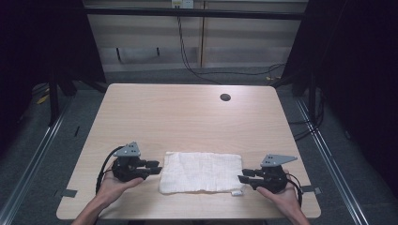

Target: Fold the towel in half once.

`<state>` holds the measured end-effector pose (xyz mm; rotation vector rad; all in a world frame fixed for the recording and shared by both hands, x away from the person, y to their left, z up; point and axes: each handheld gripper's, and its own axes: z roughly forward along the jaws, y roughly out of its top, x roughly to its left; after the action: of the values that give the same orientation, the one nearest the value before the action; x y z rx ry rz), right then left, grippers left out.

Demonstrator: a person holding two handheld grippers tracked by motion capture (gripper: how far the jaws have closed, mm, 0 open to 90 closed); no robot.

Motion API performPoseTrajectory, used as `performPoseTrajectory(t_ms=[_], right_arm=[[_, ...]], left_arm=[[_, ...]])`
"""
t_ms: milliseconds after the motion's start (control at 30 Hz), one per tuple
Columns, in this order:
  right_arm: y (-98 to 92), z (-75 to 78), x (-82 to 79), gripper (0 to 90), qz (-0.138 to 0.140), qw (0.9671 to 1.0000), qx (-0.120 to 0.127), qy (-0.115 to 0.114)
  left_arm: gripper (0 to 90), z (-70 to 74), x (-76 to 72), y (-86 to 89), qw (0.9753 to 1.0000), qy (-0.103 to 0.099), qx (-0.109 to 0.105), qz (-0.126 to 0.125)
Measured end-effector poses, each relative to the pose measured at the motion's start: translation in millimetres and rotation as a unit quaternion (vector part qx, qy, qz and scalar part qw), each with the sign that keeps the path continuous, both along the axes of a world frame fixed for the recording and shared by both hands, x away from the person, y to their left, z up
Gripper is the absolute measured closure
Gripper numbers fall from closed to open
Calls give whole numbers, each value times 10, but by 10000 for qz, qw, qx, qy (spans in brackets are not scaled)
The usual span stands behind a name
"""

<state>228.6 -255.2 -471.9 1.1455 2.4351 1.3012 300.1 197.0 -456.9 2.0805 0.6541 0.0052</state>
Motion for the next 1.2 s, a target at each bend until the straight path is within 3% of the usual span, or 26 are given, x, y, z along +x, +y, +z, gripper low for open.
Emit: performPoseTrajectory(t_ms=[133,267,400,567,700,733,1033,1133,1200], right_arm=[[-39,71,11,595,-163,9998,114,-97],[-66,92,62,583,-255,9996,45,-150],[-75,118,182,582,-356,9992,-34,-170],[14,152,401,584,-368,9986,-247,-272],[84,47,591,579,-355,9982,-456,-149],[95,4,644,578,-355,9982,-482,-89],[107,-186,839,584,-477,9963,-702,168],[126,-223,847,642,-396,9959,-779,228],[134,-238,855,726,-400,9957,-796,250]], left_arm=[[642,-28,92,-101,9999,53,121,57],[656,-82,170,-175,9996,135,234,129],[679,-123,225,-229,9994,151,290,127],[704,-235,255,-337,9983,217,541,-11],[688,-382,340,-451,9967,328,742,45],[684,-409,349,-470,9970,311,708,46],[660,-415,278,-490,9969,170,768,-7],[661,-417,253,-507,9970,186,753,-9],[660,-412,240,-521,9967,176,787,-50]])
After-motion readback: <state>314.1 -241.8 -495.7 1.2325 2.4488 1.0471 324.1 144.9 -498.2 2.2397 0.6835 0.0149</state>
